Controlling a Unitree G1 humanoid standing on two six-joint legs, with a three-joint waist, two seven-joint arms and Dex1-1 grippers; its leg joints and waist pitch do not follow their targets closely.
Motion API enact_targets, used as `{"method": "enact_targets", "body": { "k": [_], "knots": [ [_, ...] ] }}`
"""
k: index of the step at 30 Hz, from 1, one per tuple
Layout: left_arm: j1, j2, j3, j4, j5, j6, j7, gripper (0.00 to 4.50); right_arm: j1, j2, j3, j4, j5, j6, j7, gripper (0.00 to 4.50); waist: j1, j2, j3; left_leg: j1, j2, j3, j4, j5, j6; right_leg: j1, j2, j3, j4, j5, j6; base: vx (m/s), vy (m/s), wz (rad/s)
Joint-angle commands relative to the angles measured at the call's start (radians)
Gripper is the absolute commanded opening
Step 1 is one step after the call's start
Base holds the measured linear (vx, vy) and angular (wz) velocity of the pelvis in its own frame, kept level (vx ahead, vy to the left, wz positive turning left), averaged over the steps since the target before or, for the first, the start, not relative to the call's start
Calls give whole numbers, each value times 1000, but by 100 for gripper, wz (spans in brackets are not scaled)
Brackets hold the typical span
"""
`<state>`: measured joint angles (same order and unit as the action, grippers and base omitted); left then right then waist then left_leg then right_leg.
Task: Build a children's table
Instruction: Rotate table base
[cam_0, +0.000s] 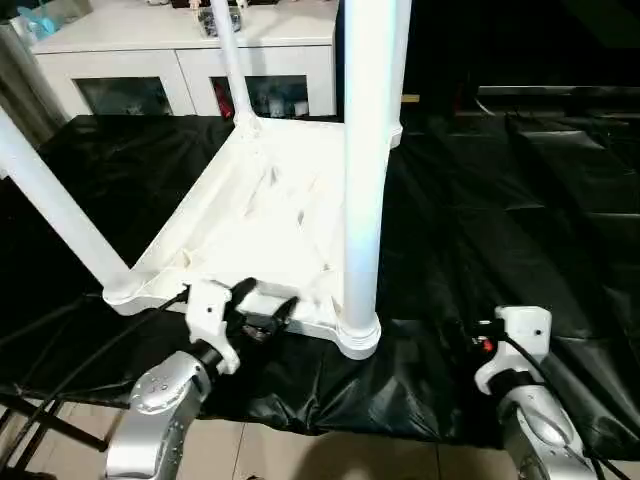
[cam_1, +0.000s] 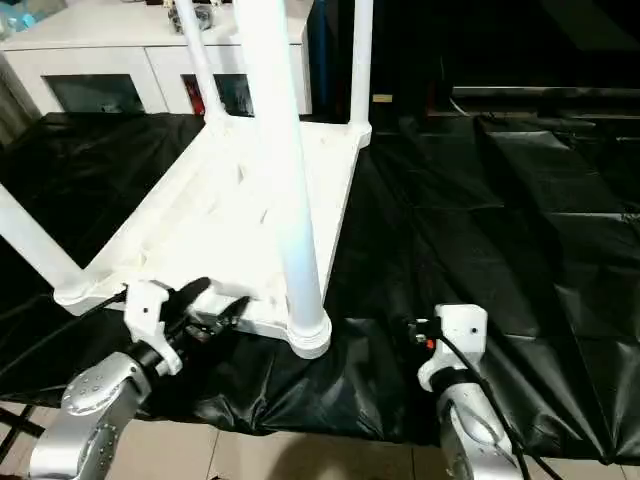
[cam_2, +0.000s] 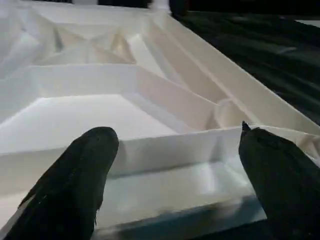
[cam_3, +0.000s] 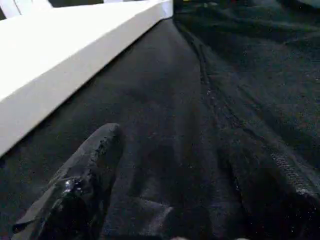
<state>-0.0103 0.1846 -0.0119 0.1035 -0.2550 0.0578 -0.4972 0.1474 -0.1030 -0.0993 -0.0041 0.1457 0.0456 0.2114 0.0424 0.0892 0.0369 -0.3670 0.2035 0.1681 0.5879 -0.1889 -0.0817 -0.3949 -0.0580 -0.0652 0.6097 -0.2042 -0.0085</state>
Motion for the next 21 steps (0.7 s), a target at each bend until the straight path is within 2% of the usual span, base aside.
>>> {"method": "enact_targets", "body": {
  "k": [1, 3, 6, 7, 8, 9, 11, 12, 13, 14, 15, 16, 17, 18, 19, 20, 21],
  "knots": [
    [-17, -4, 13, 18, 1, -25, 2, 441, 8, -8, -14, -15, -4, -8, -10, 354, 1, -11, -42, -2, 13, -12, -71, -291, 35, 38, -64, 42, -108, -370, -66, 0, 0, 0],
    [-24, -1, 15, 24, -5, -28, -8, 441, 10, -16, -21, -17, -4, -6, -14, 354, 4, -8, -42, -2, 14, -12, -70, -275, 38, 38, -65, 43, -105, -364, -69, 0, 0, 0],
    [-27, 2, 27, 19, -24, -22, -15, 441, 14, -23, -23, -23, -4, -3, -11, 354, 6, -9, -44, -3, 14, -10, -69, -255, 42, 39, -65, 43, -101, -336, -73, 0, 0, 0],
    [-27, 6, 33, 11, -33, -18, -21, 441, 15, -28, -23, -31, -3, 1, -8, 354, 6, -14, -45, -4, 12, -9, -67, -248, 46, 40, -66, 43, -101, -334, -75, 0, 0, 0],
    [-28, 6, 36, 12, -39, -21, -30, 441, 12, -31, -26, -31, 0, 3, -5, 354, 6, -12, -45, -4, 13, -9, -67, -246, 46, 40, -66, 43, -101, -333, -76, 0, 0, 0],
    [-33, 19, 31, 14, -28, -27, -39, 441, 8, -37, -26, -34, 2, 7, 2, 354, 4, -15, -44, -5, 13, -9, -68, -246, 49, 40, -65, 42, -102, -333, -76, 0, 0, 0],
    [-44, 35, 23, 17, -26, -28, -64, 441, -1, -44, -23, -39, 22, 15, 25, 354, 6, -12, -44, -4, 14, -10, -69, -252, 51, 40, -65, 42, -101, -341, -74, 0, 0, 0],
    [-54, 49, 19, 9, -40, -14, -94, 441, -7, -56, -13, -46, 34, 23, 53, 354, 6, -16, -43, -3, 14, -10, -69, -258, 52, 38, -65, 42, -103, -349, -73, 0, 0, 0],
    [-60, 57, 19, 6, -53, -11, -118, 441, -12, -63, -6, -48, 41, 27, 71, 354, 7, -8, -43, -2, 13, -10, -69, -260, 51, 39, -65, 42, -103, -353, -73, 0, 0, 0],
    [-72, 73, 18, 0, -73, -1, -156, 447, -20, -74, 6, -54, 52, 37, 97, 371, 9, -11, -44, -2, 15, -11, -70, -253, 51, 40, -66, 43, -100, -345, -78, 0, 0, 0],
    [-78, 79, 18, -2, -79, 6, -168, 450, -23, -78, 10, -58, 55, 41, 104, 382, 9, -23, -44, -3, 15, -9, -69, -247, 53, 41, -66, 44, -101, -339, -80, 0, 0, 0],
    [-99, 103, 13, -1, -92, 27, -211, 450, -33, -91, 18, -69, 57, 55, 118, 382, 13, -9, -45, 0, 16, -10, -69, -241, 51, 38, -67, 45, -95, -328, -91, 0, 0, 0],
    [-112, 115, 11, 1, -96, 38, -230, 450, -38, -97, 21, -78, 57, 63, 123, 399, 11, -21, -45, 0, 16, -8, -69, -238, 52, 38, -64, 44, -96, -320, -93, 0, 0, 0],
    [-171, 158, -6, 39, -89, 47, -301, 450, -58, -125, 36, -109, 80, 94, 173, 399, 13, -22, -47, 0, 16, -8, -68, -222, 50, 40, -65, 45, -92, -294, -99, 0, 0, 0],
    [-212, 181, -20, 71, -79, 46, -348, 450, -73, -149, 47, -118, 86, 111, 207, 420, 18, -23, -49, 4, 14, -8, -66, -215, 53, 42, -63, 46, -90, -297, -93, 0, 0, 0],
    [-231, 190, -28, 86, -71, 39, -367, 450, -79, -162, 53, -121, 88, 119, 225, 424, 20, -17, -48, 5, 14, -7, -65, -202, 54, 40, -62, 47, -90, -267, -99, 0, 0, 0],
    [-283, 209, -57, 116, -68, 49, -439, 450, -98, -200, 66, -129, 102, 146, 279, 424, 18, -38, -48, 3, 15, -5, -64, -194, 54, 44, -62, 47, -87, -250, -102, 0, 0, 0]
  ]
}}
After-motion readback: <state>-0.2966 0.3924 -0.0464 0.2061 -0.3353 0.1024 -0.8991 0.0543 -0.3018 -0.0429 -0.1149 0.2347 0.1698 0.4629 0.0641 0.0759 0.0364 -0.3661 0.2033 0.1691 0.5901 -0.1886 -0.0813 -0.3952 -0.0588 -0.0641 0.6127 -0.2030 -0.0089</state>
